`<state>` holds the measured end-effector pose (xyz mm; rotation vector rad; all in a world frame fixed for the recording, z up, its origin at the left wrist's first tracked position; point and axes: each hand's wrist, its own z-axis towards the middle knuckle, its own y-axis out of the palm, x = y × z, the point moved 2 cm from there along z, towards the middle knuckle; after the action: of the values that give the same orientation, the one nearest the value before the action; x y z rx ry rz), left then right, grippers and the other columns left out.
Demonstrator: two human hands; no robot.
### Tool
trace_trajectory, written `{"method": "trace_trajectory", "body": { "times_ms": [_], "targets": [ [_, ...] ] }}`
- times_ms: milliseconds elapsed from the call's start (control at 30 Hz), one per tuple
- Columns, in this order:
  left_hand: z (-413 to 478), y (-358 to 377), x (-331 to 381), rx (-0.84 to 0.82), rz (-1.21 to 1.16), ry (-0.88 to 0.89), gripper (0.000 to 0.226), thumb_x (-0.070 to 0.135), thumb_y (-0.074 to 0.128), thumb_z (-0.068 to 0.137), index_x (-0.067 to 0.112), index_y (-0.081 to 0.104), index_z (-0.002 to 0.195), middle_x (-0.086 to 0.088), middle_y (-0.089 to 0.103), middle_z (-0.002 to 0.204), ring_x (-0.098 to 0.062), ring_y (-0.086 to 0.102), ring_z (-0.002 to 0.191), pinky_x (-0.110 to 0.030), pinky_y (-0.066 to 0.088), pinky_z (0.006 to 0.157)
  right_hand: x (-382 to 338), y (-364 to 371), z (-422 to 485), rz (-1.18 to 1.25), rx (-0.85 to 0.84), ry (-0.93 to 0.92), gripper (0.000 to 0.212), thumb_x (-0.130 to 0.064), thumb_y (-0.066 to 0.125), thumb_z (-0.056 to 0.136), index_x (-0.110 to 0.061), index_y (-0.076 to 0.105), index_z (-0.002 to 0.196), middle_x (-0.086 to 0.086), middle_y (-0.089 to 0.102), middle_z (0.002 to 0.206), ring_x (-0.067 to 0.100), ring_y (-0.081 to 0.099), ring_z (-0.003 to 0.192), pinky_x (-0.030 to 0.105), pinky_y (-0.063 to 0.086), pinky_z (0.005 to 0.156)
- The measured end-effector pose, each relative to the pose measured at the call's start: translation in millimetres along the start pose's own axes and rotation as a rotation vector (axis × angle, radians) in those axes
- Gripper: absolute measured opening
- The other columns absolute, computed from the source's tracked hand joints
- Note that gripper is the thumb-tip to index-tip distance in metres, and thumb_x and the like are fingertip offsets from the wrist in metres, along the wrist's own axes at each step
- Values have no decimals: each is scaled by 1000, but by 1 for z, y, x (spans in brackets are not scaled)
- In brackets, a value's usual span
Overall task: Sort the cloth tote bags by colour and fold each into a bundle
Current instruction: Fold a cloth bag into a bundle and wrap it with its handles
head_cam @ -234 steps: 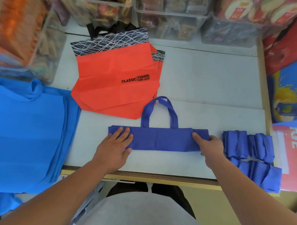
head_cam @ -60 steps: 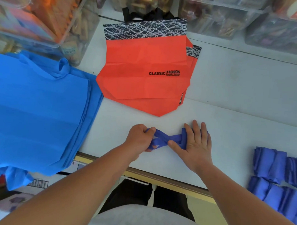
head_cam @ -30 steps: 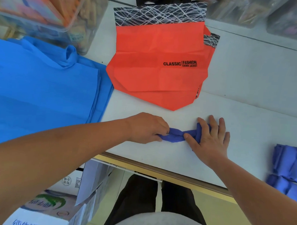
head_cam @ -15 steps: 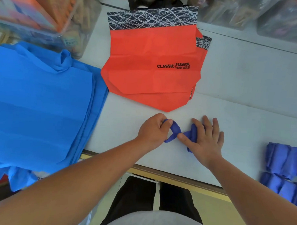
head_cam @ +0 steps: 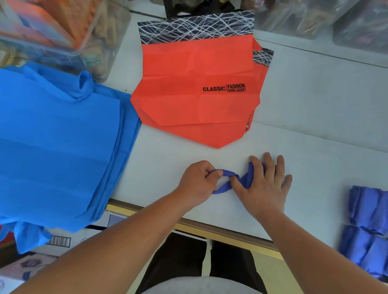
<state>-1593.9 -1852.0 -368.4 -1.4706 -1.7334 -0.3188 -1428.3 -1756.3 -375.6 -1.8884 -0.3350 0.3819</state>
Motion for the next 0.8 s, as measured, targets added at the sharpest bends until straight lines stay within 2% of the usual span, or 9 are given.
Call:
{"method": "trace_trajectory", "body": {
  "times_ms": [100,200,267,367,567,633,700,767,800],
  "targets": [
    [2,1,10,-63,-10,2,24,33,67,96,11,65,86,-7,69,71,-22,69,70,-36,55,70,5,5,1,-17,-23,-35,68,-66,35,91,-33,25,150,2,9,164,30,-10,153,64,16,116],
    [2,3,18,-139,5,35,22,29,71,93,13,64,79,5,54,60,-6,50,50,-18,42,53,7,7,2,-37,-59,-49,65,-56,29,92,-33,20,152,3,4,166,29,-13,153,66,14,117],
    [3,3,19,-158,0,53,23,28,76,90,11,66,80,7,51,59,-1,44,47,-14,37,49,7,6,2,-36,-79,-54,65,-54,27,91,-33,19,152,3,2,166,29,-15,153,66,13,117],
    [3,4,21,-98,4,59,29,35,81,85,9,68,79,7,50,61,-6,45,52,-20,39,53,9,4,2,4,-102,-62,66,-57,24,92,-35,18,154,0,0,166,26,-17,152,66,10,118],
    [5,3,18,41,166,30,38,40,66,94,15,61,66,6,50,56,-16,50,57,-31,42,60,25,-11,-4,76,-189,-224,77,-80,2,90,-46,5,159,-12,-16,167,11,-30,150,58,-3,121],
    [3,-1,16,44,201,8,39,43,64,95,15,62,68,6,53,58,-17,52,59,-31,44,60,34,-15,-11,200,-118,-222,67,-70,2,96,-48,14,158,-7,-14,168,17,-19,154,58,10,123],
    [-1,-2,17,60,185,-16,38,44,63,95,13,65,73,6,56,60,-16,54,61,-31,45,61,38,-21,-19,320,12,-122,58,-61,21,102,-45,24,157,1,0,168,29,7,154,56,32,117],
    [-6,0,22,64,183,-25,37,45,63,95,14,66,75,6,58,61,-15,56,61,-31,47,62,39,-28,-25,366,51,107,66,-60,46,97,-44,23,157,4,20,159,29,33,140,49,51,97],
    [-8,2,24,64,187,-23,36,45,63,95,15,66,75,6,59,61,-15,56,62,-31,47,62,39,-32,-29,404,6,250,75,-62,56,92,-41,25,156,5,31,151,27,42,130,45,53,88]
  ]
}}
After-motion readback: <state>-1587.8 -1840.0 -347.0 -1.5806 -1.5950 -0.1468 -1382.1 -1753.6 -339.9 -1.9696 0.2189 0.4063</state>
